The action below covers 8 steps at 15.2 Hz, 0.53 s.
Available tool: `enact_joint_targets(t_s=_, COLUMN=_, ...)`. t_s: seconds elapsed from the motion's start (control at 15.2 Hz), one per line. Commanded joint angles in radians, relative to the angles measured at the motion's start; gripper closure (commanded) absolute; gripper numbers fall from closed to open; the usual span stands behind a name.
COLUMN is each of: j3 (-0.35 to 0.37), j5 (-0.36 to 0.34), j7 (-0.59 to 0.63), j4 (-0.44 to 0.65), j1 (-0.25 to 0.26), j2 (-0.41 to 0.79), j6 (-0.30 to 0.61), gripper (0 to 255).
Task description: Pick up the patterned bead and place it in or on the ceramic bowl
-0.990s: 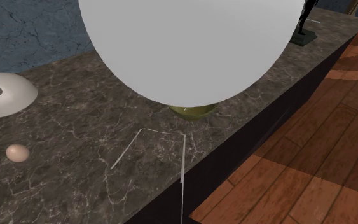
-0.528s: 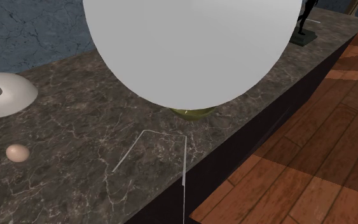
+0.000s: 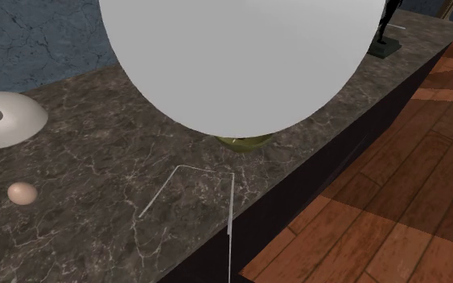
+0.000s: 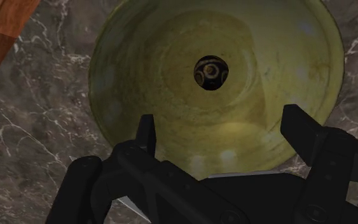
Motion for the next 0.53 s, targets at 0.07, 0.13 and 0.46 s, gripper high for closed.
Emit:
enact_joint_targets(t_s=0.07, j3=-0.003, j5=0.016, j7=-0.011, j4=0.05, j1=0.001, j2=-0.033, j6=-0.081, gripper=0)
enact_joint_targets(t_s=0.13, j3=-0.003, j5=0.02, j7=-0.014, j4=0.068, j1=0.002, j2=-0.041, j6=-0.106, gripper=0)
enact_joint_targets(t_s=0.46, j3=-0.004, j5=0.02, j7=-0.014, j4=0.068, j1=0.002, j2=-0.041, j6=-0.106, gripper=0)
